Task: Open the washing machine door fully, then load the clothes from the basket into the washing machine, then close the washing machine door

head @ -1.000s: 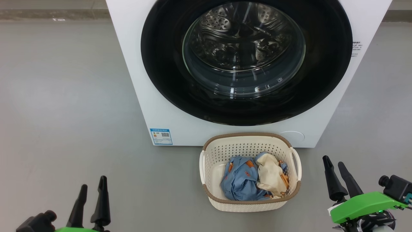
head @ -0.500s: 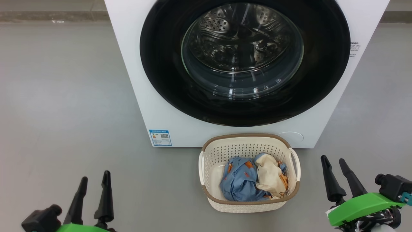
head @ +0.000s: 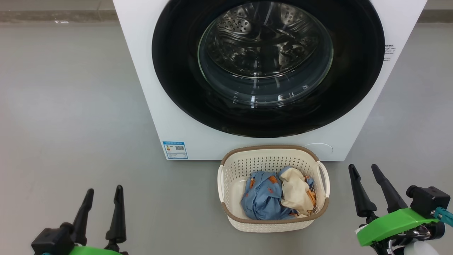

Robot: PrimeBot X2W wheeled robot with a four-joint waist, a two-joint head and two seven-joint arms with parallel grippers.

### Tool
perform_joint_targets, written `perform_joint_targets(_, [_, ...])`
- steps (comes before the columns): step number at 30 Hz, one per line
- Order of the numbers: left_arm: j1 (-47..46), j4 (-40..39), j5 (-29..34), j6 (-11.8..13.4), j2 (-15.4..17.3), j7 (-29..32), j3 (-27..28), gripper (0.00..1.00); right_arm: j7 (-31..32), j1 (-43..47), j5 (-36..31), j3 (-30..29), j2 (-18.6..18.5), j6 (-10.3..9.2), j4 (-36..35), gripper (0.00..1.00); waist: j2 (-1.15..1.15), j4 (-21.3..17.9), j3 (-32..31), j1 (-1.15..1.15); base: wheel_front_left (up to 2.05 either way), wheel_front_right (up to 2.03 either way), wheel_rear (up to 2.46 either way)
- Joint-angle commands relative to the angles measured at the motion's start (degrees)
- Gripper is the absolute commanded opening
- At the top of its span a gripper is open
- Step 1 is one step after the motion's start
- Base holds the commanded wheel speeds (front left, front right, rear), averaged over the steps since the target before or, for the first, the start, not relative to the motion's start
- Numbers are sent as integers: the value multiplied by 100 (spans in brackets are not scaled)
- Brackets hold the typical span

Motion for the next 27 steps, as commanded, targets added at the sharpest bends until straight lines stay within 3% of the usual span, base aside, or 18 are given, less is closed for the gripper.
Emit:
perform_joint_targets(1, [-312, -222, 211, 4, 146, -110, 168, 100, -104, -226, -211, 151, -148, 30, -167, 100, 0, 0, 12, 0, 0, 0, 0])
perform_joint_targets(18, [-358, -252, 1067, 4, 211, -380, 202, 100, -375, -32, -1189, -129, -92, 34, -223, 100, 0, -46, 2, 0, 0, 0, 0])
perform_joint_targets(27, [-376, -1, 1005, 4, 165, -380, 339, 100, -375, 133, -1212, -384, 69, 34, -258, 100, 0, -117, -25, 0, 0, 0, 0])
